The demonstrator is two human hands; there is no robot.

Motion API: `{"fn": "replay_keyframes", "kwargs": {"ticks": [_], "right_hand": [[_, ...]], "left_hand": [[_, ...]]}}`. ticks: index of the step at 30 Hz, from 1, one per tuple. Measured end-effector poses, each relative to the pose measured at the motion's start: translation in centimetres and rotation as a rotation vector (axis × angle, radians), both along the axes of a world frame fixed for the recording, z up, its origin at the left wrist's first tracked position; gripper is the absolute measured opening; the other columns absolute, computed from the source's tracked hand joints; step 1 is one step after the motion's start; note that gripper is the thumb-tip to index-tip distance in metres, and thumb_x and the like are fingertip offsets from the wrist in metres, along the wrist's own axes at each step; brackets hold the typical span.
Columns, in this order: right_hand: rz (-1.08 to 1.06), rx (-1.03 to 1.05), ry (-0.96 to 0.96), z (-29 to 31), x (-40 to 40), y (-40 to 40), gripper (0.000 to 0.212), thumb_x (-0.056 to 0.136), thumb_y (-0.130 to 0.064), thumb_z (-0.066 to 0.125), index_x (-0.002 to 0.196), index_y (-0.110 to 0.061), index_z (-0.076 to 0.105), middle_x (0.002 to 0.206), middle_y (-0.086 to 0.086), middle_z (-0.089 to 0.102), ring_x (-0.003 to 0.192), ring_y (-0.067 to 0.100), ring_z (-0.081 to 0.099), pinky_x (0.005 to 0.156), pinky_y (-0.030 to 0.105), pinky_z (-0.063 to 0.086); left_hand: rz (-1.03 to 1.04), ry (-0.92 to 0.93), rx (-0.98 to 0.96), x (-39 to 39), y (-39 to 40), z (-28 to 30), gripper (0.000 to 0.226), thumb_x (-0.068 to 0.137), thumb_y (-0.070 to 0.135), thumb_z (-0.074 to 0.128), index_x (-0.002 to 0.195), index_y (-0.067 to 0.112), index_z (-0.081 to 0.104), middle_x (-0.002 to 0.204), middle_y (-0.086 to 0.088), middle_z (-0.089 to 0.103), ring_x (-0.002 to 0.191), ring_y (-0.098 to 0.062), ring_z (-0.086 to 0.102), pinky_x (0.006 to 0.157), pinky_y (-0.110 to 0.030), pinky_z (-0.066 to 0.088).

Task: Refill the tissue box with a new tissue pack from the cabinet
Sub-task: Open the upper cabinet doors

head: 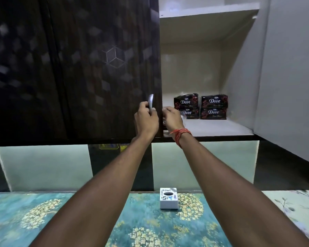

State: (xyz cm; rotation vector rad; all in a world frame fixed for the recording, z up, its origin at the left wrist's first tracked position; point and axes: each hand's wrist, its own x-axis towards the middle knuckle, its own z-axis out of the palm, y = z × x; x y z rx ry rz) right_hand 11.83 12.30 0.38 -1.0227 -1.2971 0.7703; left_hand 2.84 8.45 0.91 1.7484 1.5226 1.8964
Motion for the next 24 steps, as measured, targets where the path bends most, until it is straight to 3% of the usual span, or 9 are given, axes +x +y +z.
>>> {"fn": "replay_keyframes", "kwargs": {"ticks": [2,5,7,9,12,15,19,22,24], "right_hand": [[0.009,-0.008,0.017,0.1,-0.1,-0.4,0.026,0.086,-0.029,0.048,0.081,-0.017,0.070,0.094,0.012,0.073,0.095,0.033,0.069,0.087,0.048,0.055],[-0.009,0.010,0.055,0.0,-0.1,-2.8,0.032,0.085,-0.034,0.046,0.075,-0.015,0.070,0.082,0.009,0.072,0.081,0.030,0.068,0.086,0.054,0.055],[0.033,0.034,0.134,-0.4,-0.8,-5.5,0.034,0.092,-0.028,0.045,0.070,-0.015,0.068,0.075,0.008,0.069,0.071,0.024,0.064,0.077,0.049,0.054],[0.117,0.088,0.179,-0.9,-1.9,-8.7,0.038,0.097,-0.027,0.044,0.071,-0.016,0.071,0.076,0.008,0.071,0.073,0.024,0.065,0.073,0.044,0.054],[0.224,0.227,0.171,-1.6,-5.0,-13.6,0.036,0.099,-0.023,0.043,0.086,-0.006,0.073,0.086,0.014,0.072,0.081,0.027,0.067,0.075,0.042,0.055],[0.283,0.372,0.180,-2.6,-9.7,-17.3,0.027,0.097,-0.011,0.046,0.089,-0.001,0.070,0.084,0.011,0.069,0.077,0.017,0.063,0.069,0.032,0.054],[0.343,0.469,0.047,-4.4,-16.8,-20.5,0.024,0.096,-0.013,0.048,0.110,-0.010,0.067,0.108,0.009,0.068,0.097,0.015,0.064,0.085,0.034,0.057],[0.383,0.554,-0.131,-5.1,-21.9,-21.8,0.034,0.095,-0.008,0.046,0.126,-0.013,0.059,0.124,0.009,0.060,0.110,0.014,0.056,0.096,0.032,0.050],[0.393,0.609,-0.289,-5.4,-25.1,-22.0,0.044,0.094,-0.003,0.044,0.135,-0.015,0.052,0.132,0.012,0.053,0.120,0.021,0.051,0.103,0.034,0.046]], "left_hand": [[0.019,-0.005,0.011,-0.1,-0.4,0.0,0.019,0.097,0.017,0.055,0.113,0.010,0.063,0.094,-0.005,0.074,0.081,-0.018,0.068,0.066,-0.027,0.053],[0.027,-0.017,0.037,-0.4,-2.0,-0.3,0.017,0.097,0.017,0.052,0.107,0.011,0.065,0.084,0.000,0.070,0.070,-0.014,0.064,0.058,-0.026,0.053],[0.056,-0.065,0.137,-1.1,-3.9,-0.9,0.018,0.097,0.021,0.049,0.098,0.013,0.065,0.071,0.000,0.066,0.062,-0.018,0.064,0.057,-0.040,0.056],[0.107,-0.102,0.246,-2.4,-6.6,-1.7,0.019,0.097,0.025,0.048,0.095,0.015,0.064,0.067,0.002,0.063,0.059,-0.014,0.062,0.057,-0.039,0.055],[0.161,-0.154,0.316,-5.1,-11.5,-2.7,0.022,0.098,0.024,0.051,0.111,0.012,0.065,0.088,0.007,0.064,0.074,-0.003,0.060,0.067,-0.014,0.050],[0.237,-0.207,0.348,-8.8,-15.7,-3.5,0.035,0.099,0.025,0.049,0.128,0.008,0.060,0.114,0.003,0.061,0.101,-0.006,0.057,0.080,0.000,0.040],[0.360,-0.127,0.354,-15.4,-20.4,-3.8,0.043,0.102,0.027,0.041,0.140,0.010,0.050,0.129,0.000,0.051,0.110,-0.003,0.050,0.090,-0.006,0.039],[0.418,-0.067,0.278,-21.2,-22.5,-3.7,0.047,0.102,0.029,0.040,0.143,0.008,0.047,0.138,-0.007,0.051,0.123,-0.016,0.053,0.103,-0.028,0.045],[0.440,-0.041,0.233,-24.5,-23.4,-3.6,0.049,0.102,0.029,0.039,0.146,0.007,0.043,0.144,-0.015,0.049,0.132,-0.024,0.050,0.106,-0.026,0.044]]}}
